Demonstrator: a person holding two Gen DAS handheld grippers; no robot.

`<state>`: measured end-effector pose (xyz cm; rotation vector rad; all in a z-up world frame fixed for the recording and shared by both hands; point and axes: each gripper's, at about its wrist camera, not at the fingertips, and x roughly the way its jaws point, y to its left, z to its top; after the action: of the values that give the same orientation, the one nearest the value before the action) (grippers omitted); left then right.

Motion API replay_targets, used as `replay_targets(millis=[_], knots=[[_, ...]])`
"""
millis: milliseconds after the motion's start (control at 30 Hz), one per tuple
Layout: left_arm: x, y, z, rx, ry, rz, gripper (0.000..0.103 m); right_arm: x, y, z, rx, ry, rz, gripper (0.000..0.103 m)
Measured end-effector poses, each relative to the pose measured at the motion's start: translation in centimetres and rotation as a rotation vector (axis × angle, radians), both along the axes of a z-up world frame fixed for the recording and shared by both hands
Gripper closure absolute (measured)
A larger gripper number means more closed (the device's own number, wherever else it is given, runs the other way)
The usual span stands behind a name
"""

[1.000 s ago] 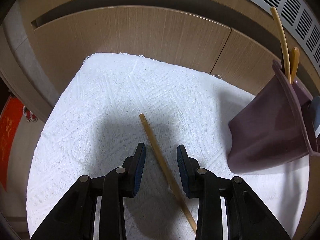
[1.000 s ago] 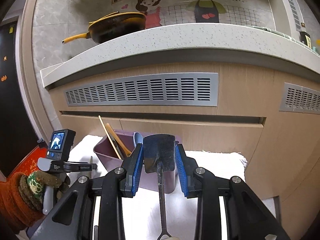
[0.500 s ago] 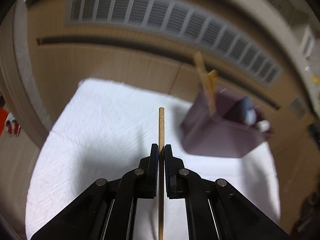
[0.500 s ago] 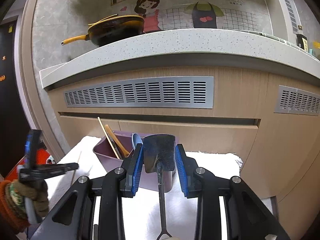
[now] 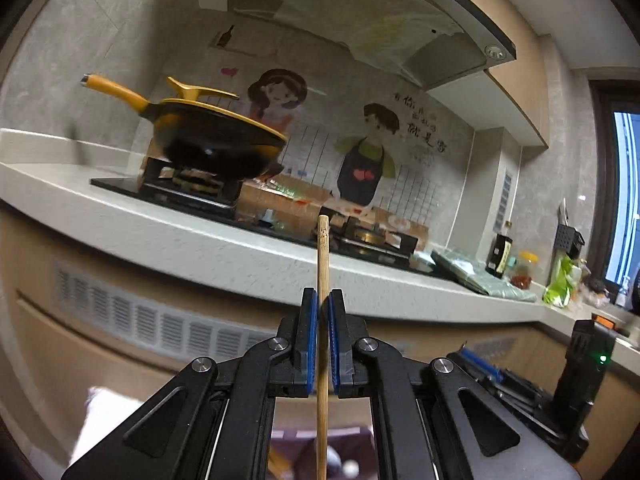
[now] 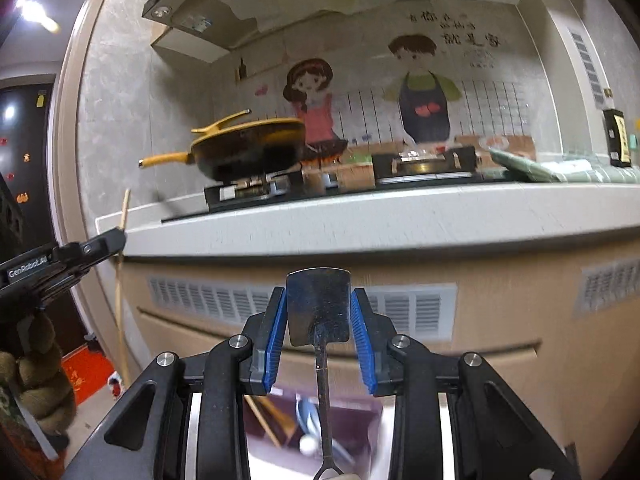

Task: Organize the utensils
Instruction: 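Open both tools to drop the shovel and chopstick into the caddy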

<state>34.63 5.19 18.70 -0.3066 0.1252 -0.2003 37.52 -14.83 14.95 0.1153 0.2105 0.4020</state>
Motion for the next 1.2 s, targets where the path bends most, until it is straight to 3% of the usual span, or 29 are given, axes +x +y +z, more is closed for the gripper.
replay_targets(millis=[300,567,667,733,800,1000,1200], knots=[[6.8,-1.5,-7.3,-0.01,0.008,0.08,0.097,5.6,1.3,-3.9,-0.006,0.065,0.001,0.073],[9.0,-2.1,-12.6,-0.001,0.055,0.078,0.097,7.5,1.2,-7.3,-0.001,0.064,-0.003,0.073],[8.3,-2.1,-14.6,-0.003,0.141,0.008,0.093,8.0,1.0,-8.8,-0.022,0.152,0.048,0.071],[7.2,-1.7,-15.5,0.009,0.213,-0.044,0.075,7.4,0.6,-9.7,-0.049,0.242,0.072,0.071],[5.8,-1.1,-15.7,0.028,0.262,-0.054,0.052,5.1,-0.3,-10.1,-0.075,0.269,0.049,0.07],[0.8,0.9,-15.2,0.055,0.406,0.005,0.048,-1.2,-2.3,-10.6,-0.097,0.352,0.041,0.063],[-4.1,-0.6,-17.3,0.077,0.526,-0.064,0.046,-5.8,-1.2,-12.9,-0.188,0.44,0.075,0.063]])
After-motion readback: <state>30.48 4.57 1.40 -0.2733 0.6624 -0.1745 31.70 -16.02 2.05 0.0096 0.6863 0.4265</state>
